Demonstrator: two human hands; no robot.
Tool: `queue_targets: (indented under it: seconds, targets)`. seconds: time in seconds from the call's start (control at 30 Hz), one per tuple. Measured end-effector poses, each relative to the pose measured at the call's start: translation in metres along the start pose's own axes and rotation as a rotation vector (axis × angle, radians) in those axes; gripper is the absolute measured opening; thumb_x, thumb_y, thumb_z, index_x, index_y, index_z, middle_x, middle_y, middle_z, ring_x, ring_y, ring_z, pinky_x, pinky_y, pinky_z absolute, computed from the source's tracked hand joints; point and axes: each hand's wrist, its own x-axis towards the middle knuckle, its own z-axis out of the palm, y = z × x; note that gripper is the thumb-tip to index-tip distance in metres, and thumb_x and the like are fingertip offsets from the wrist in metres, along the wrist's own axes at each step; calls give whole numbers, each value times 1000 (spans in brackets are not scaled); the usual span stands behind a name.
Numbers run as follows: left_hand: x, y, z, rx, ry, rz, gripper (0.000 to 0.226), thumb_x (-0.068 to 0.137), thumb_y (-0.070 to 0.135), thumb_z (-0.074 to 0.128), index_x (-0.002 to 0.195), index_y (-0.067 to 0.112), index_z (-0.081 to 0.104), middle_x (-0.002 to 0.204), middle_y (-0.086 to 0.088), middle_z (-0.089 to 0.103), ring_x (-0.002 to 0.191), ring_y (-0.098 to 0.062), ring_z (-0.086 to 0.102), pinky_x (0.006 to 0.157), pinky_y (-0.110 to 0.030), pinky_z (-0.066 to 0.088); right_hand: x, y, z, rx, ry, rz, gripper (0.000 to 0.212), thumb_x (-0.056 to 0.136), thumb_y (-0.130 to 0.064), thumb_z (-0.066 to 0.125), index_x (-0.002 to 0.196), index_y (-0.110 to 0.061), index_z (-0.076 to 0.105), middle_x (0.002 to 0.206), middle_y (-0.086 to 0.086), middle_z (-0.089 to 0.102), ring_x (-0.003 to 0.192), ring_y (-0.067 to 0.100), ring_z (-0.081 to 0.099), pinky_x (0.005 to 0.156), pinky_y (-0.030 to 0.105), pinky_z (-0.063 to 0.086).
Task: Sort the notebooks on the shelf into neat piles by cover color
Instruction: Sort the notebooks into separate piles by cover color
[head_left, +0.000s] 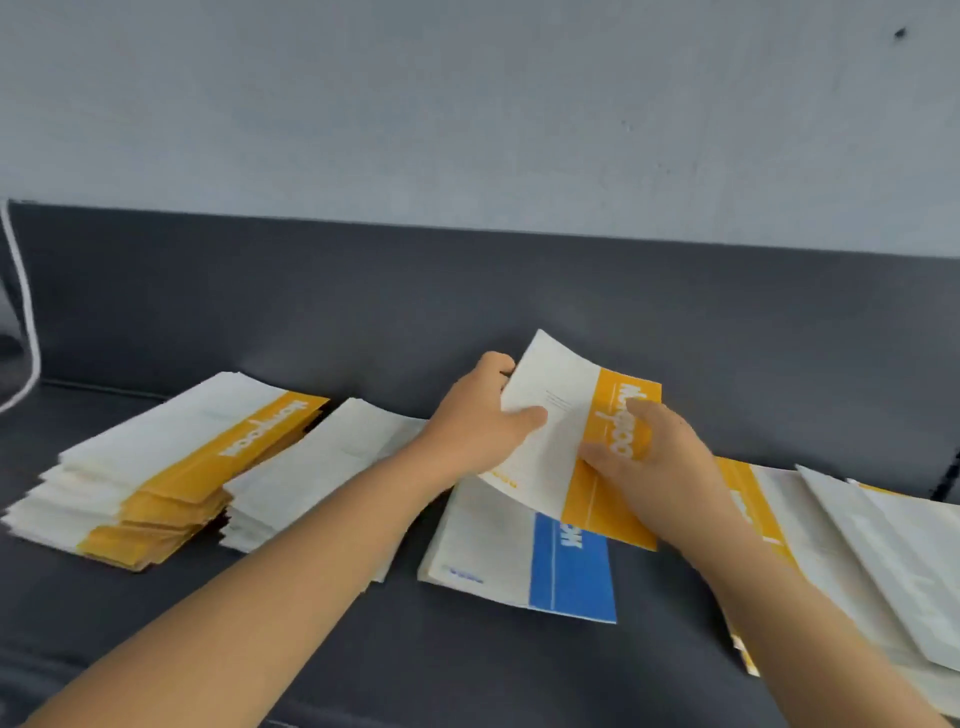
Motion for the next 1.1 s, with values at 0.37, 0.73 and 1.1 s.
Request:
queue_targets:
  seconds: [0.37,0.73,1.1]
  targets:
    - [-5,-177,-256,400,-299,-26,73,87,43,67,148,30,27,146,13,37,129,-9,41,92,-24,36,-3,-204,222,-70,-301,-82,53,88,-40,61,134,-19,42,139,2,42,117,23,52,91,30,43]
    - [-5,-242,-279,948,-542,-144,87,92,71,14,153,18,-16,158,-6,-28,146,-20,-24,120,-40,-7,-6,-223,290,-689,-390,-287,54,102,-42,13,148,-16,22,158,7,18,147,24,10,118,51,-6]
    - [3,-121,-166,1020,-326,308,84,91,71,14,155,19,-6,163,-10,-1,150,-26,5,118,-40,15,-6,-141,148,-816,-133,-89,55,100,-49,24,146,-19,29,153,6,29,143,25,20,117,43,14]
